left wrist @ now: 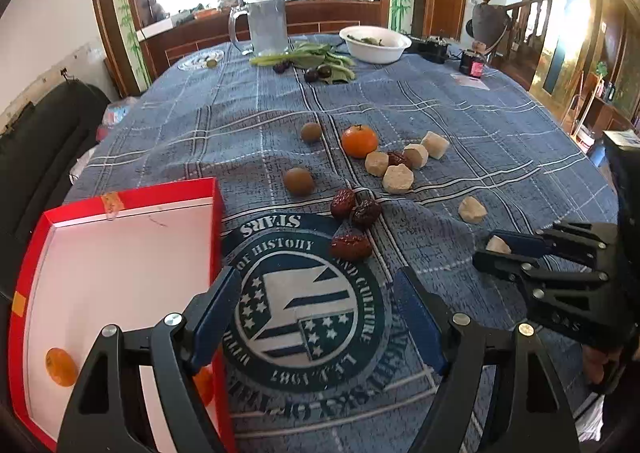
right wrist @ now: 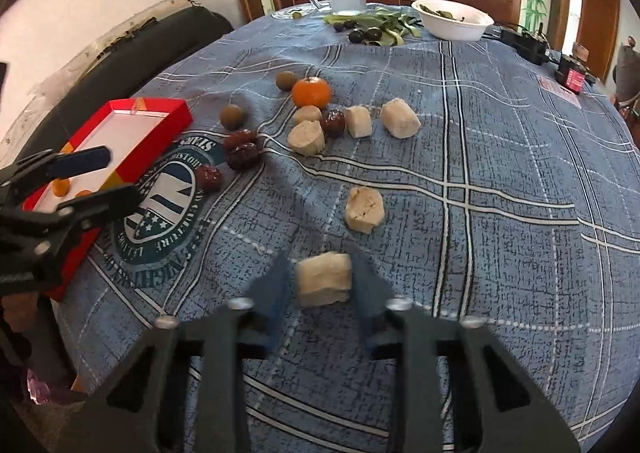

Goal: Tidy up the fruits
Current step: 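Grasp a white yam cube with the right gripper while the left grasps a red date, then carry the yam cube and date to the red tray and release both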

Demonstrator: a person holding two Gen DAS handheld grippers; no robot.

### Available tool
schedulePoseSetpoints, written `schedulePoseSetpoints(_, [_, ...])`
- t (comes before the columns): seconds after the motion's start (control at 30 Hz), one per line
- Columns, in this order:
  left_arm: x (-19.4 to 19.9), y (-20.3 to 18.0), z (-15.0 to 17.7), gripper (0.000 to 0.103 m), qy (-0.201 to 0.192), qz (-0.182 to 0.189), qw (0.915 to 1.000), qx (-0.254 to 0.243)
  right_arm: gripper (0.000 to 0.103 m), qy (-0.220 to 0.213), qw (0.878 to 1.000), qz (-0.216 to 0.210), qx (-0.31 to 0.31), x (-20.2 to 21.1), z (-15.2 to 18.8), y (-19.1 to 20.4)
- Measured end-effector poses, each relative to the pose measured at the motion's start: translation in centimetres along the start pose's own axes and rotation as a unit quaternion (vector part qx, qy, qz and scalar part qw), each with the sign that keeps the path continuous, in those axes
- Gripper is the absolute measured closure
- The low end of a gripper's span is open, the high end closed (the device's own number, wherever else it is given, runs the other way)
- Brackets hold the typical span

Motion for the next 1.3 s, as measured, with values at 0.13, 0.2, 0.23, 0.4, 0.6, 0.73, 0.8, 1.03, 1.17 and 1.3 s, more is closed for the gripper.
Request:
schedulePoseSetpoints(0.13, [-1.2,-0.6,-0.5,0.024,0.010,0.006,0.9999,-0.002,0.074,-0.015,0.999,-0.037,-0.034,0.5,-0.2,-0.9])
schedulePoseSetpoints(0.2, [-1.8,-0.8,-0.8,0.025,0.015,0.005,0.9999,-0.001,0.074,-0.036,0.993,-0.078,-0.076,1.1,-0.4,-2.1])
schedulePoseSetpoints(0.23, [-2.1,-0.9,-1.0,0.025,0.017,0.006,0.9998,-0.002,0.074,-0.043,0.992,-0.081,-0.091,1.2,-0.5,-2.6])
schedulePoseSetpoints(0.4, [-3.6,-1.5,-1.1,0.044,0.032,0.011,0.9994,-0.004,0.074,-0.059,0.988,-0.078,-0.116,1.6,-0.8,-3.3])
schedulePoseSetpoints(0.6, [-4.8,-1.8,-1.1,0.060,0.046,0.020,0.9987,-0.003,0.075,-0.072,0.986,-0.080,-0.131,1.9,-1.1,-3.9])
schedulePoseSetpoints(0.73, [-5.3,-1.8,-1.1,0.072,0.047,0.029,0.9985,0.000,0.075,-0.068,0.987,-0.076,-0.127,1.6,-1.2,-3.8])
schedulePoseSetpoints(0.8, [-5.3,-1.9,-1.1,0.072,0.042,0.030,0.9987,-0.002,0.075,-0.070,0.987,-0.074,-0.124,1.7,-1.1,-3.8])
schedulePoseSetpoints(1.03, [-4.3,-1.6,-0.9,0.073,0.027,0.032,0.9991,0.010,0.075,-0.072,0.986,-0.071,-0.129,1.7,-1.2,-4.2])
schedulePoseSetpoints(1.17, [-2.4,-1.6,-0.9,0.073,0.004,0.028,0.9995,0.010,0.074,-0.079,0.986,-0.071,-0.130,1.9,-1.3,-4.3])
schedulePoseSetpoints(1.3, [0.1,-1.5,-1.3,0.073,-0.027,0.031,0.9991,0.014,0.075,-0.089,0.985,-0.073,-0.127,2.3,-1.4,-4.2])
Point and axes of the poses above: each gripper's, at about its wrist camera, not at the fingertips, and x roughly against the way its jaws point, y to its left, z to its underside, the point moved 4 cm from there along -x, roughly the way its jaws point, and after that the axes turned 3 degrees about -y, right-handed, at the moved point
